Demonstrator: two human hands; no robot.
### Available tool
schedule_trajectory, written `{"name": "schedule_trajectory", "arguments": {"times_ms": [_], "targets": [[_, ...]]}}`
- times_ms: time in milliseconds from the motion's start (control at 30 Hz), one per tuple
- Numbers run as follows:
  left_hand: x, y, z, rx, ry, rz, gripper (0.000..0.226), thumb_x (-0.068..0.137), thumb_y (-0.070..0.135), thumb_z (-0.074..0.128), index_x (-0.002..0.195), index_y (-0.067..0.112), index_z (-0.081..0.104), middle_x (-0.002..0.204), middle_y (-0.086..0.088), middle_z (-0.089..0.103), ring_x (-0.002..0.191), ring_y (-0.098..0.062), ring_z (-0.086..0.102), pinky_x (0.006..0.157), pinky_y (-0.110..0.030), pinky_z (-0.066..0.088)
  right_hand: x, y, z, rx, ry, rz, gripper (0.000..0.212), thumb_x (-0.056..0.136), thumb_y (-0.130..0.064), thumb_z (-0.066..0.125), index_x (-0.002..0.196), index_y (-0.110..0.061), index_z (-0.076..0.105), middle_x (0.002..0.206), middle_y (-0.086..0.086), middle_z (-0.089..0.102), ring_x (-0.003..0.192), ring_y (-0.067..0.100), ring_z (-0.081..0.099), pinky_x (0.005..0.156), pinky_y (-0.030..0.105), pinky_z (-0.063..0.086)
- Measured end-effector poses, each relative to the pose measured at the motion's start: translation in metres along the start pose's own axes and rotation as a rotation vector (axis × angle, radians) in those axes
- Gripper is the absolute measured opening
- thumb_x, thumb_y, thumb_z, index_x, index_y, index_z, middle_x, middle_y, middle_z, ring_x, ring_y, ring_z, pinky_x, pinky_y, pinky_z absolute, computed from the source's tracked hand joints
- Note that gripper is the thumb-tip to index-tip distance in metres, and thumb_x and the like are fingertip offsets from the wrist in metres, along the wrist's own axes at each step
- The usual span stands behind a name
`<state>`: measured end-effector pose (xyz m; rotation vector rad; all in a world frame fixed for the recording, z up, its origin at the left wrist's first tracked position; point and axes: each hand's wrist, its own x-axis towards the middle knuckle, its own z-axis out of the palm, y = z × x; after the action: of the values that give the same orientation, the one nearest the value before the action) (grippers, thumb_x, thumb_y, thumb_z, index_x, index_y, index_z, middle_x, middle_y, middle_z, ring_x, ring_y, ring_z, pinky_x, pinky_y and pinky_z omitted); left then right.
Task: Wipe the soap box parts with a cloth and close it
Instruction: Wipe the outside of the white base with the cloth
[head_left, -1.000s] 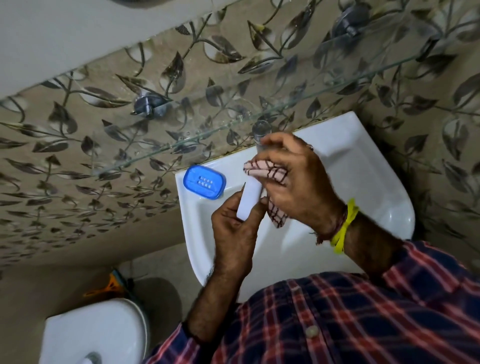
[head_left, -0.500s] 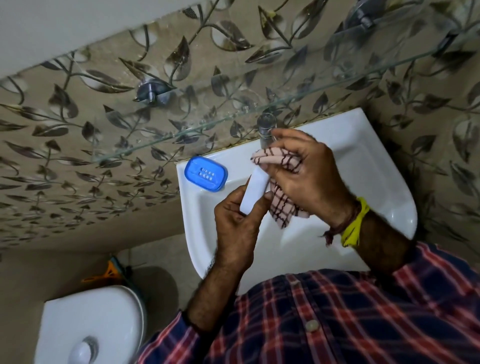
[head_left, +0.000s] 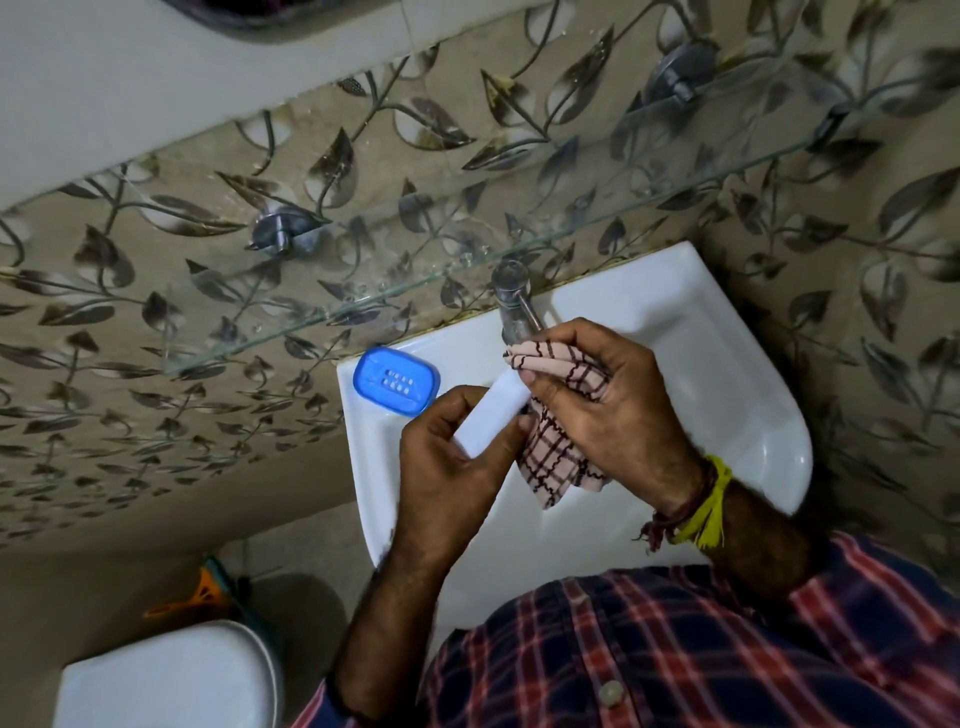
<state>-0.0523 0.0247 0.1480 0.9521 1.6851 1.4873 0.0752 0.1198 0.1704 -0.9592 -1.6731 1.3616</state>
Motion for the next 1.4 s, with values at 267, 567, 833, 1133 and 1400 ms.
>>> {"name": "schedule_trajectory", "arguments": {"times_ms": [267,567,833,1133,1400], "targets": [[0.006,0.007,0.009,0.179,-0.077,0.118,0.028,0.083,0.003,0.078,0.108,0.008,0.066,0.102,0.001,0.075,0.096,-0.01,0.069,0.083,-0.015,0.049,-0.005,0.0,0.001,-0.069,-0.037,-0.188,0.02,0.084,-0.003,0.077,0.104,-0.001,0.072,0.103,0.006,0.076,0.099,0.015,0.073,0.092,0.036,0.058],[-0.01,-0.002,0.02,0.179,0.147,0.199,0.026,0.079,0.009,0.076,0.08,0.028,0.058,0.072,0.018,0.062,0.065,0.001,0.054,0.063,-0.01,0.042,0.017,-0.008,-0.009,-0.272,0.025,-0.176,0.015,0.082,-0.008,0.078,0.096,-0.003,0.077,0.096,0.008,0.069,0.093,0.018,0.065,0.089,0.036,0.053],[-0.005,-0.005,0.018,0.044,0.185,0.178,0.03,0.079,-0.004,0.076,0.081,0.021,0.06,0.075,0.016,0.064,0.071,0.001,0.057,0.068,-0.014,0.046,0.011,-0.018,0.005,-0.33,-0.044,-0.276,0.012,0.085,-0.012,0.076,0.095,-0.007,0.077,0.095,0.005,0.068,0.093,0.019,0.064,0.087,0.035,0.053],[-0.006,-0.008,0.019,-0.009,0.211,0.153,0.039,0.077,-0.011,0.08,0.072,0.016,0.05,0.066,0.015,0.055,0.062,0.002,0.05,0.061,-0.014,0.045,0.013,-0.015,0.002,-0.296,-0.043,-0.231,0.011,0.082,-0.008,0.077,0.093,-0.007,0.078,0.093,0.006,0.07,0.092,0.021,0.065,0.086,0.04,0.054],[-0.005,-0.008,0.016,-0.079,0.231,0.15,0.031,0.076,-0.005,0.08,0.074,0.009,0.052,0.068,0.009,0.059,0.064,-0.005,0.054,0.063,-0.021,0.05,0.015,-0.014,0.006,-0.279,-0.043,-0.218,0.013,0.084,-0.014,0.077,0.095,-0.008,0.077,0.095,0.003,0.069,0.092,0.018,0.065,0.087,0.039,0.054]]}}
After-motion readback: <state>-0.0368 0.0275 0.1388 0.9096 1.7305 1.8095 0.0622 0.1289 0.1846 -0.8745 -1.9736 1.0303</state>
